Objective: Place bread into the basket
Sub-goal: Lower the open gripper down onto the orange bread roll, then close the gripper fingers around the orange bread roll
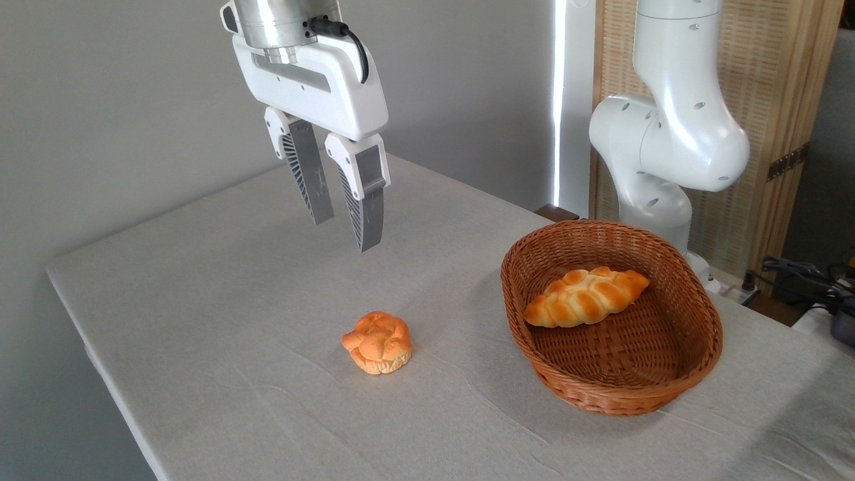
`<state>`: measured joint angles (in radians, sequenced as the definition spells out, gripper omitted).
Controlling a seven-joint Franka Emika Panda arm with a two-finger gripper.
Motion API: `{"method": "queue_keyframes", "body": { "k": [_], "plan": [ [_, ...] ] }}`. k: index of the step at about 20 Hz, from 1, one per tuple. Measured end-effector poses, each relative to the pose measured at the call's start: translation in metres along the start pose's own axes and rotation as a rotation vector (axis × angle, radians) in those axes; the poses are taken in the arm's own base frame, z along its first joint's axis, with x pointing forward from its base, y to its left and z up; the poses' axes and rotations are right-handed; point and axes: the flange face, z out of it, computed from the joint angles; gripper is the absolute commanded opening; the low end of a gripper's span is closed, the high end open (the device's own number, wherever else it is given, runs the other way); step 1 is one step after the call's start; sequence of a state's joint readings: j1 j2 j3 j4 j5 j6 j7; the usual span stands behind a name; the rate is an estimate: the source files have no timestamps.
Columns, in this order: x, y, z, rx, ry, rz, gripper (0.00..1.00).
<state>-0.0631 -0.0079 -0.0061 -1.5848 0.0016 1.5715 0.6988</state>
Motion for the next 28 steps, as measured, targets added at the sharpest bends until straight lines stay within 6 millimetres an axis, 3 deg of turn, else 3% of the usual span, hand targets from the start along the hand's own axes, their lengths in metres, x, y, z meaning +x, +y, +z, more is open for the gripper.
{"method": "queue_keyframes", "body": {
  "k": [14,16,19,22,28],
  "plan": [
    [0.000,0.001,0.002,-0.003,-0.003,0.001,1.00],
    [0.004,0.005,0.017,-0.020,-0.024,0.013,1.00],
    [0.019,0.016,0.066,-0.021,-0.027,0.045,1.00],
    [0.021,0.024,0.111,-0.015,-0.021,0.058,1.00],
    [0.009,0.033,0.154,-0.028,-0.038,0.088,1.00]
  ]
}}
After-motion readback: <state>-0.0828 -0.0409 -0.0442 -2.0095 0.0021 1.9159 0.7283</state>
